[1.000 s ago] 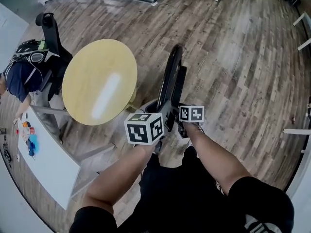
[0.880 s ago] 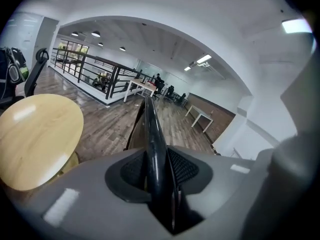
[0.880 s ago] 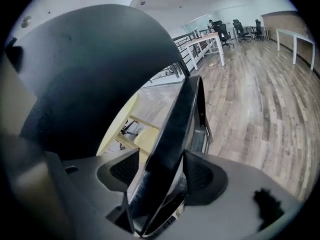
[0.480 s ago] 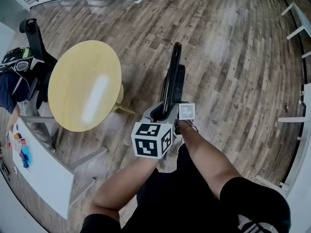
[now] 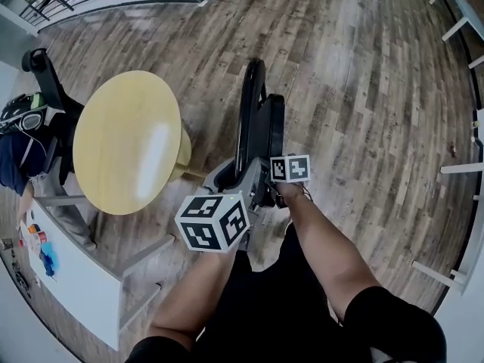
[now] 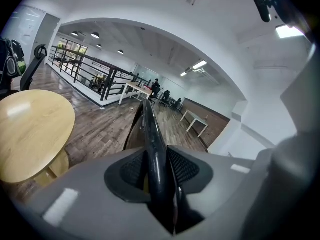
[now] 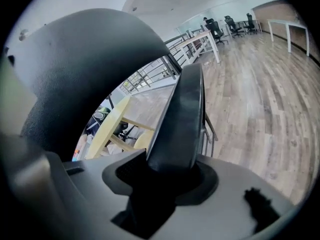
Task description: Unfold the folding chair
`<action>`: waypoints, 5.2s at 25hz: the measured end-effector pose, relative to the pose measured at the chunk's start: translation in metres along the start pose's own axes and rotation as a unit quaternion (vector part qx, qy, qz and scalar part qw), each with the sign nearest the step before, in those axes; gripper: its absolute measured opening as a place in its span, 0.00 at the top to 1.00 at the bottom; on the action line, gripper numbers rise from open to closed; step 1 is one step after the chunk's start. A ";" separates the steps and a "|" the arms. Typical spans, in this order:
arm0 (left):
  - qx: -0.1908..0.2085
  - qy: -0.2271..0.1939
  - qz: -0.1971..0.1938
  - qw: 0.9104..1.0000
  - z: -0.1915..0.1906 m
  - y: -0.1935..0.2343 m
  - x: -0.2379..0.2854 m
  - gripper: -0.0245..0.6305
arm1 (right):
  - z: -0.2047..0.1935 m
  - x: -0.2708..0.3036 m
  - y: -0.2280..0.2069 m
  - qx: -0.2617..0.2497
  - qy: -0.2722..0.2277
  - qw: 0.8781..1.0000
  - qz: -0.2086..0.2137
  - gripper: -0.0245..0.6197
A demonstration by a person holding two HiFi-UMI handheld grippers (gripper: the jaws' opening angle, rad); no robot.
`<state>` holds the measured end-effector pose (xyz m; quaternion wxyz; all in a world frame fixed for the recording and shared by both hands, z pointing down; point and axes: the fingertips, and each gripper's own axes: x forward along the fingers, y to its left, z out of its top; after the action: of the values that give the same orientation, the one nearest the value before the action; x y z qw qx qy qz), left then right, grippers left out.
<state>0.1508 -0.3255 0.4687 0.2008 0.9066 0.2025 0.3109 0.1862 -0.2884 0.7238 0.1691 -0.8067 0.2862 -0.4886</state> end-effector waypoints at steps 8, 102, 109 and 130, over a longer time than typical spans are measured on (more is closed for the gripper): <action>0.006 0.004 -0.014 1.000 0.001 0.005 0.000 0.77 | 0.001 -0.006 -0.008 0.005 -0.018 1.000 0.009 0.68; 0.020 -0.020 0.147 0.989 -0.106 0.143 0.062 0.74 | -0.135 -0.039 -0.391 0.198 -0.034 0.955 0.219 0.59; 0.014 -0.020 0.145 0.989 -0.118 0.145 0.066 0.74 | -0.151 -0.037 -0.412 0.214 -0.035 0.949 0.227 0.58; 0.035 -0.013 0.147 0.988 -0.133 0.099 0.100 0.75 | -0.171 -0.034 -0.467 0.220 -0.042 0.939 0.260 0.57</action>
<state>0.1615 -0.3273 0.6622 0.1238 0.9369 0.0753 0.3183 0.1607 0.0981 1.0376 0.4753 -0.6666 0.3645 -0.4437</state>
